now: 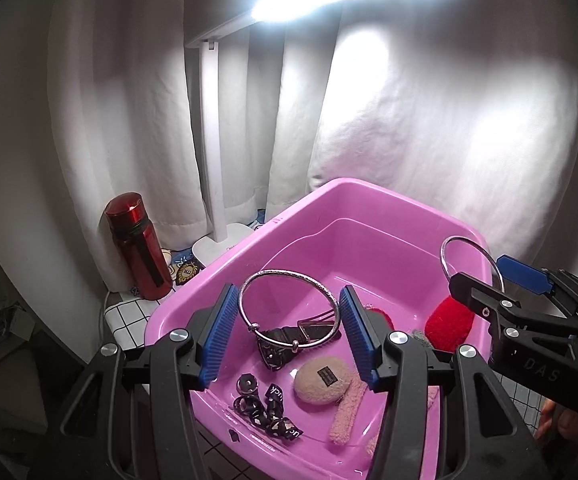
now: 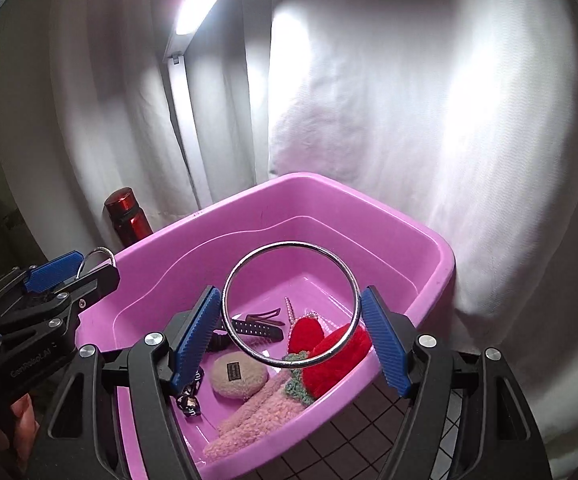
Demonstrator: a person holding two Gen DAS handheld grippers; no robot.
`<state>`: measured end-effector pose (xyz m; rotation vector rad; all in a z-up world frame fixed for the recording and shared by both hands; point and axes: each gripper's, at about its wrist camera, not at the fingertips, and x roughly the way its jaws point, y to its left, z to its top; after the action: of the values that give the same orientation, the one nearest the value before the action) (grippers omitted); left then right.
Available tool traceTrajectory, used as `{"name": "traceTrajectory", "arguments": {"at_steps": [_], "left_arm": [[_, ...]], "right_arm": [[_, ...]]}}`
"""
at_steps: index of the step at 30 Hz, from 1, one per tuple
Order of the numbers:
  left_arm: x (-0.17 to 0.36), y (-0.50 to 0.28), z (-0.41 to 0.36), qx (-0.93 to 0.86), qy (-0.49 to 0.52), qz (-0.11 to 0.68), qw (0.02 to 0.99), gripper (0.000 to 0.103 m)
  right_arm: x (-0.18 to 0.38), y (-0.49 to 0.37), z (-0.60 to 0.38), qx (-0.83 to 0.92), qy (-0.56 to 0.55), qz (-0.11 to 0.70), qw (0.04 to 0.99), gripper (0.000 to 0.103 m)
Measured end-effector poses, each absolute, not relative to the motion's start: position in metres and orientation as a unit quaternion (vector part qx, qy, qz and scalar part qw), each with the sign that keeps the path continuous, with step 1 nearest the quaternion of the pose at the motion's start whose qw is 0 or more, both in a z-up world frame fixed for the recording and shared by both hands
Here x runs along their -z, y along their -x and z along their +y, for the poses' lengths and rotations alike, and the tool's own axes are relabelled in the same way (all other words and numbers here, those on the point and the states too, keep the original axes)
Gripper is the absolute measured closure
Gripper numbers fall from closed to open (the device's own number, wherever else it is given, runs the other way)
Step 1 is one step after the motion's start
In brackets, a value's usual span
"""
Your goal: Organize jewelry
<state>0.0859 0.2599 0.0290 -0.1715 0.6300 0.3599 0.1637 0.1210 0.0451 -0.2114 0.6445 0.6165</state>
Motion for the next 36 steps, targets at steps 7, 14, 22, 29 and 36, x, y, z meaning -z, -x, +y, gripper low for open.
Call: {"name": "traceTrajectory", "arguments": {"at_steps": [7,14,22,29,36], "left_arm": [[-0.009,-0.102,0.273,-0.178,0.099,0.342,0.917,0.05],[-0.01,-0.101,0.281,-0.194,0.096,0.347,0.913,0.019],[-0.011,-0.103,0.286,-0.205,0.097,0.364,0.903,0.013],[-0.013,-0.099,0.287,-0.21,0.101,0.369,0.9,0.013],[-0.021,-0.094,0.286,-0.21,0.101,0.366,0.901,0.013]], "right_arm": [[-0.02,-0.18,0.139,-0.284,0.12,0.35,0.885,0.033],[-0.021,-0.189,0.132,-0.257,0.094,0.362,0.891,0.028],[-0.031,-0.18,0.128,-0.234,0.097,0.348,0.902,0.028],[-0.037,-0.173,0.125,-0.221,0.093,0.346,0.907,0.028],[-0.039,-0.167,0.124,-0.222,0.098,0.344,0.907,0.028]]}}
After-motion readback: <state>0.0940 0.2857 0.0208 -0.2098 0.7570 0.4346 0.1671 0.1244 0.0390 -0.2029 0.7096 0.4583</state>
